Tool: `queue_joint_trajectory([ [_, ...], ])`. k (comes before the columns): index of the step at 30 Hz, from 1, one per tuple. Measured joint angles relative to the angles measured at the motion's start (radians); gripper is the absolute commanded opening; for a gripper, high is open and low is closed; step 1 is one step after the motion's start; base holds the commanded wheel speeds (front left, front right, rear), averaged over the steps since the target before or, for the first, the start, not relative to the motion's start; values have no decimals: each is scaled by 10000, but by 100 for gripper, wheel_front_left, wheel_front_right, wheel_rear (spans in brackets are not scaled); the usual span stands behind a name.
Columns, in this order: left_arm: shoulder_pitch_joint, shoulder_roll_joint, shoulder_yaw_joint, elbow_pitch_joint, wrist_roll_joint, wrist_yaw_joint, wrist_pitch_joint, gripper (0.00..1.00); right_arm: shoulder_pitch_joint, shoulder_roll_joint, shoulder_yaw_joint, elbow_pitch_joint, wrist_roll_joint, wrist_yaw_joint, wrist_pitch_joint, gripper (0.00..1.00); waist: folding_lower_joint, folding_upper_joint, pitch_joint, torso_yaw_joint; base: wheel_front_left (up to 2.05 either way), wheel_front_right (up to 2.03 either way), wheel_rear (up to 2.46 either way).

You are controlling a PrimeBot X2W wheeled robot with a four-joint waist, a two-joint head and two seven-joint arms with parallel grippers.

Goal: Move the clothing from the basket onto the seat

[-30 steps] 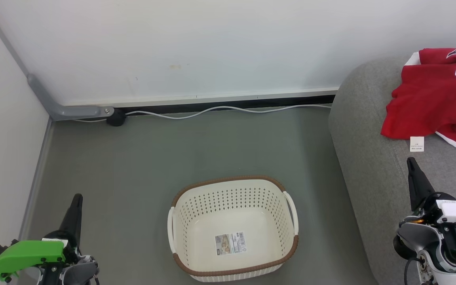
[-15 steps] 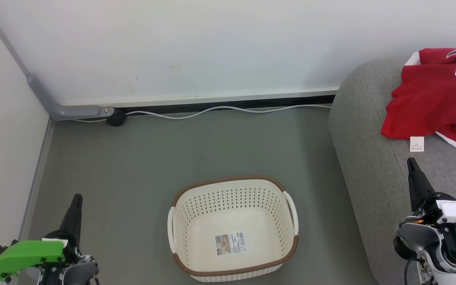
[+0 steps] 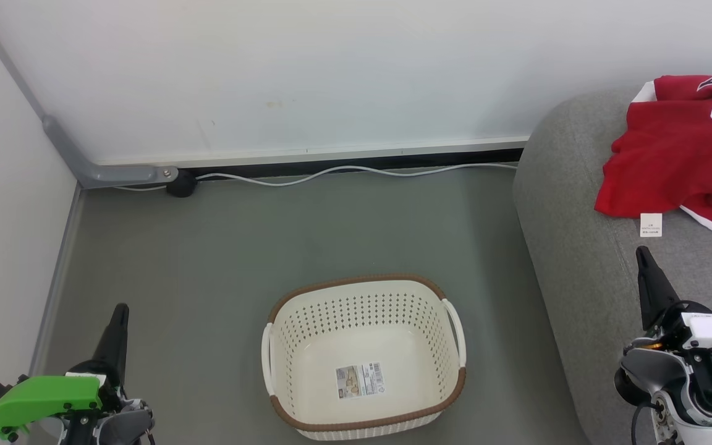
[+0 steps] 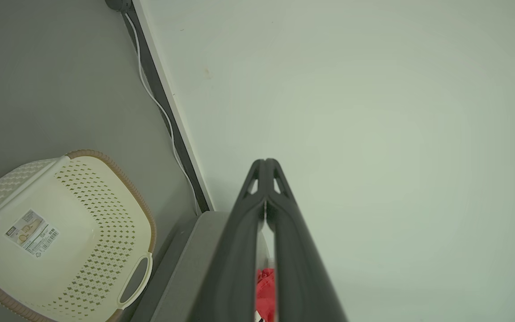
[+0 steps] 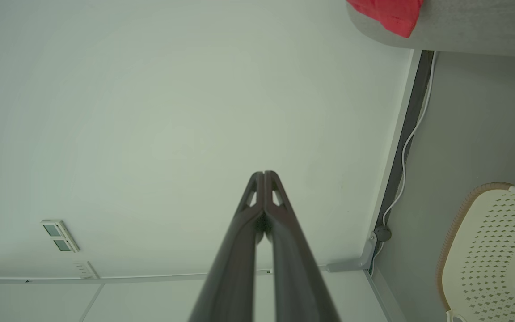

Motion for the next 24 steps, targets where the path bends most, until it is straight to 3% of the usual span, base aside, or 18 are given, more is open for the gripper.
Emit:
queue_joint_trajectory([
  [24,-14,-2,13,19,0,-17,0,0,-3,2,-19,36,0,12,44,0,0,0,-1,0,0,0,0],
])
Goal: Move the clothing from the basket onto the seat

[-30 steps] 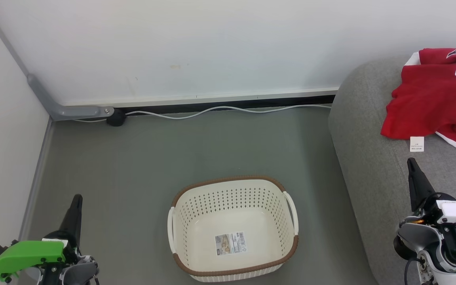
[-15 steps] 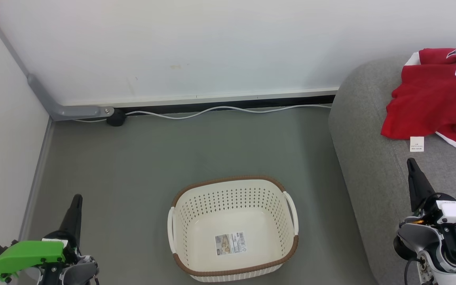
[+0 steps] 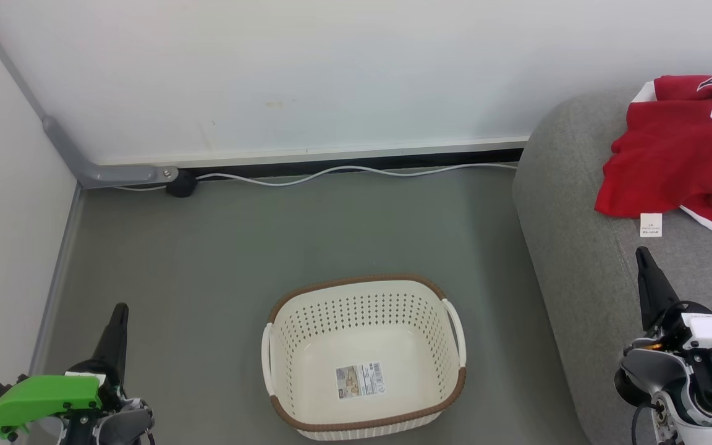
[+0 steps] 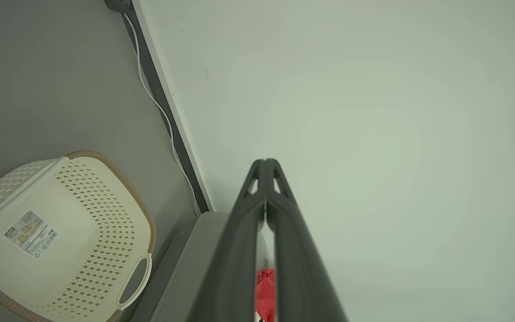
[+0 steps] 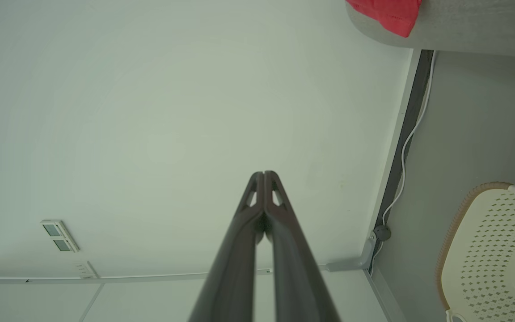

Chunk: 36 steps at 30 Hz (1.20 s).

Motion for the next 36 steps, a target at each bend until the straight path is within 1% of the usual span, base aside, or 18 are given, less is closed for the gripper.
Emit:
queue_joint_trajectory([
  [36,-128,-6,25,25,0,-2,4,0,-4,4,-27,6,0,2,13,0,0,0,0,0,0,0,0],
])
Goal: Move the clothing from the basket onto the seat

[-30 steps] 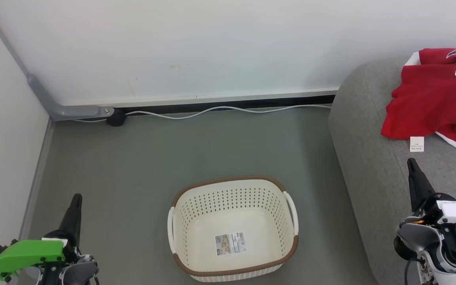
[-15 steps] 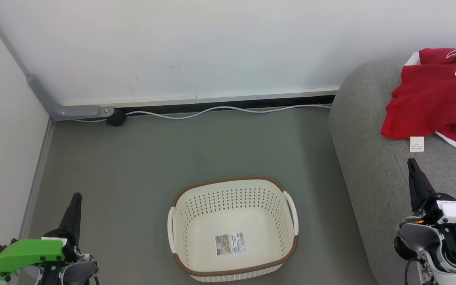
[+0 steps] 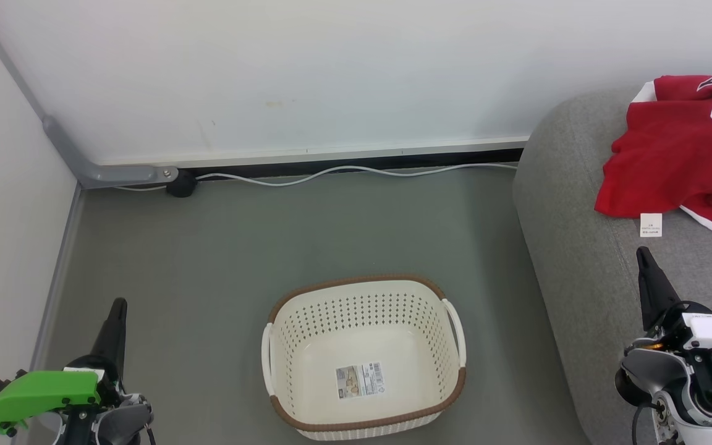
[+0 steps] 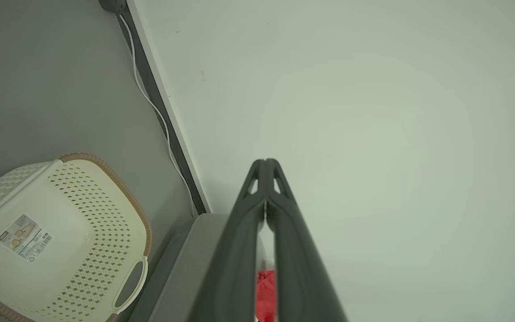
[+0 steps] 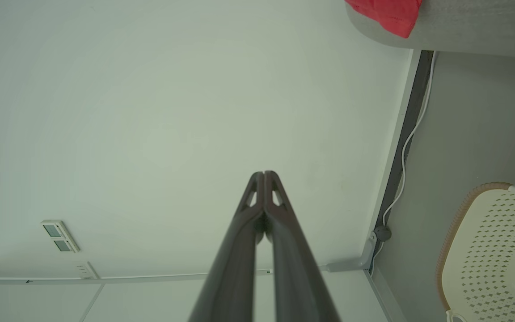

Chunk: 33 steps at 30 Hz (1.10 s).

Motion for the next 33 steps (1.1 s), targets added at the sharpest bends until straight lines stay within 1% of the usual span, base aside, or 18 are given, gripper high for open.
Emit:
queue_joint_trajectory([
  [33,-1,-36,15,-10,0,0,71,0,0,12,-29,-10,-2,0,27,0,1,0,3,0,0,0,0],
])
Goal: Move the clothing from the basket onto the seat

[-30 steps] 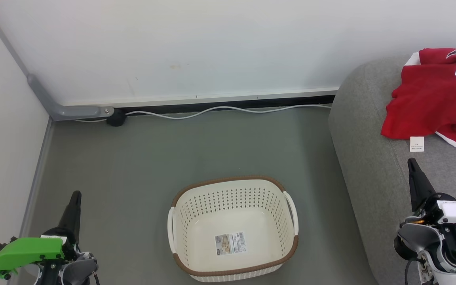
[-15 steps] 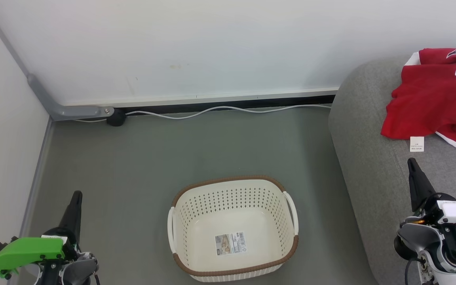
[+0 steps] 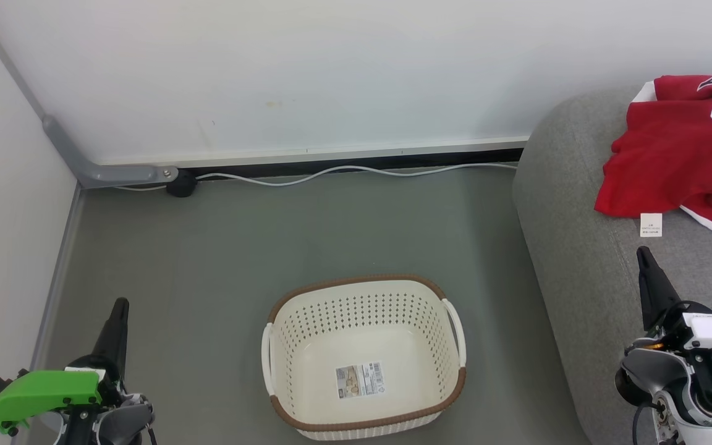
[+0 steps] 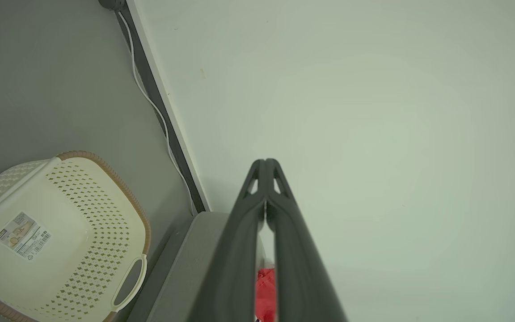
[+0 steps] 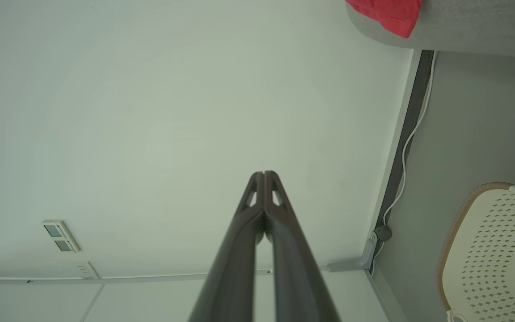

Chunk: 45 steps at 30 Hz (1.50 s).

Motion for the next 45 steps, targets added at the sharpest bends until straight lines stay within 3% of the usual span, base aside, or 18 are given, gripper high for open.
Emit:
queue_joint_trajectory([
  [45,0,-21,42,-31,0,-2,2,0,0,13,-44,-12,-4,2,17,0,0,0,2,0,0,0,0],
])
